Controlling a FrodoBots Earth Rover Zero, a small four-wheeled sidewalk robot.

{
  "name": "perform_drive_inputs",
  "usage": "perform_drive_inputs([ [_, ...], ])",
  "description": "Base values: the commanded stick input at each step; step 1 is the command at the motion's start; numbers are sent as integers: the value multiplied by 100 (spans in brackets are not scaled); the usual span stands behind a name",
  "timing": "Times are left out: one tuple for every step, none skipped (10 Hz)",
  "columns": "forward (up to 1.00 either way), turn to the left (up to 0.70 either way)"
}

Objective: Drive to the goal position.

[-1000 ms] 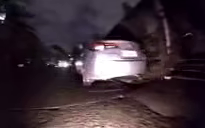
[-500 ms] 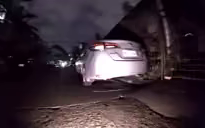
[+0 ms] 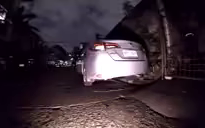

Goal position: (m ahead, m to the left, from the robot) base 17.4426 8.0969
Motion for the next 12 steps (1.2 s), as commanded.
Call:
perform_drive_inputs([
  [0,0],
  [0,0],
  [0,0],
  [0,8],
  [0,40],
  [0,45],
  [0,45],
  [42,30],
  [50,27],
  [50,27],
  [50,27],
  [50,27],
])
